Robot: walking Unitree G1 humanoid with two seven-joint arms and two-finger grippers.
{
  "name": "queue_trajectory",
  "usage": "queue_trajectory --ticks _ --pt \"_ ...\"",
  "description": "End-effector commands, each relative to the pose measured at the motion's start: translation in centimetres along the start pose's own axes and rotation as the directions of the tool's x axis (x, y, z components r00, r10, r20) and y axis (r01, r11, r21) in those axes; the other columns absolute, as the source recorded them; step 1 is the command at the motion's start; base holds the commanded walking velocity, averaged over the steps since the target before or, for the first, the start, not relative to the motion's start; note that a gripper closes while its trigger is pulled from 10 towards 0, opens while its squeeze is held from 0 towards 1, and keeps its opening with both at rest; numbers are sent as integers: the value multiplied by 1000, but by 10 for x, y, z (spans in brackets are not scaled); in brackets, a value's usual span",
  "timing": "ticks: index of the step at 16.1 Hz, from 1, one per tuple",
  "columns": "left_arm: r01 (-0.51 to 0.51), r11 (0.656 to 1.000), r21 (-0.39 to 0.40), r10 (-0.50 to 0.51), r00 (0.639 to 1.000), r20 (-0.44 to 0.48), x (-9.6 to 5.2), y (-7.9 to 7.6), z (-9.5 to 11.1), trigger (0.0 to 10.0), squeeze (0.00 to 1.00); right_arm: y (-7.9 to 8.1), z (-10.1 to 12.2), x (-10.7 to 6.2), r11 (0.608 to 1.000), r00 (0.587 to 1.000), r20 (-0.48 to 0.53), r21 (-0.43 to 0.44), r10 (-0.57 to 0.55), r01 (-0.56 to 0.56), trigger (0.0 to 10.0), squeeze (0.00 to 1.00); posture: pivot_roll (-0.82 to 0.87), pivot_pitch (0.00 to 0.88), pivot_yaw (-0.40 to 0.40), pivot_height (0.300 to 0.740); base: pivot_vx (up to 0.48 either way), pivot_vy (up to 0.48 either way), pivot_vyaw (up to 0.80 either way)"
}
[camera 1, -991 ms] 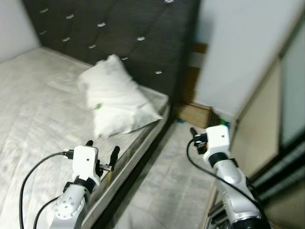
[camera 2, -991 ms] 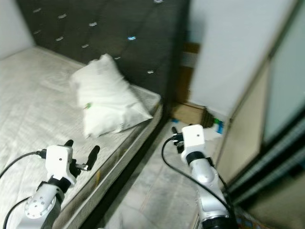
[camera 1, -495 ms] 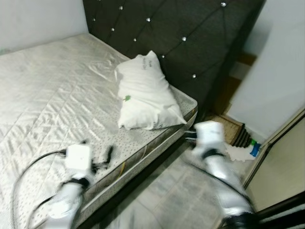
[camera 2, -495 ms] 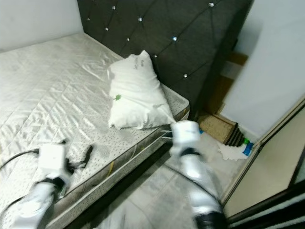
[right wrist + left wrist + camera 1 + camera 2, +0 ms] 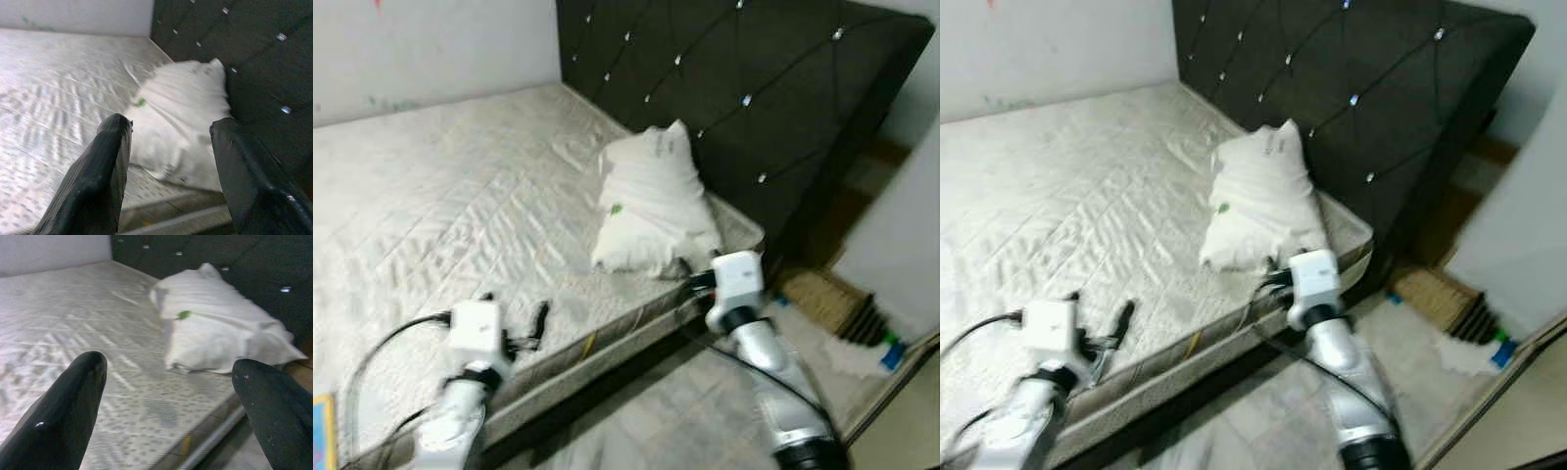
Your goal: Clean up the room
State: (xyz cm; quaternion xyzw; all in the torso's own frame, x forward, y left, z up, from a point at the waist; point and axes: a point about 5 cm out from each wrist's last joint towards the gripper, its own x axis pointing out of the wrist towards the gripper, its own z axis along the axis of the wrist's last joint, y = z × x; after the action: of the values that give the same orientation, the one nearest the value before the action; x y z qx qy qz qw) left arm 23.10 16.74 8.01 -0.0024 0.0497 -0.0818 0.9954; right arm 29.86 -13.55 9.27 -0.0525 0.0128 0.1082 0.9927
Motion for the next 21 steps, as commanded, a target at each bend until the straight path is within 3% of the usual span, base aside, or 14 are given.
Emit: queue_trajectory --ticks 1,12,21 --pt "4 1000 5 -4 1000 9 1 2 4 10000 0 -2 2 1 1000 1000 6 12 -5 5 10000 0 32 44 -119 740 0 0 0" --pt "11 1000 -9 -11 1000 8 1 2 4 10000 0 -1 2 1 1000 1000 5 2 1 -1 10000 0 27 49 -119 740 0 0 0" --pt "21 1000 -3 -21 1000 8 1 3 4 10000 0 0 4 2 1000 1000 11 9 -5 5 10000 0 28 53 -112 740 281 0 0"
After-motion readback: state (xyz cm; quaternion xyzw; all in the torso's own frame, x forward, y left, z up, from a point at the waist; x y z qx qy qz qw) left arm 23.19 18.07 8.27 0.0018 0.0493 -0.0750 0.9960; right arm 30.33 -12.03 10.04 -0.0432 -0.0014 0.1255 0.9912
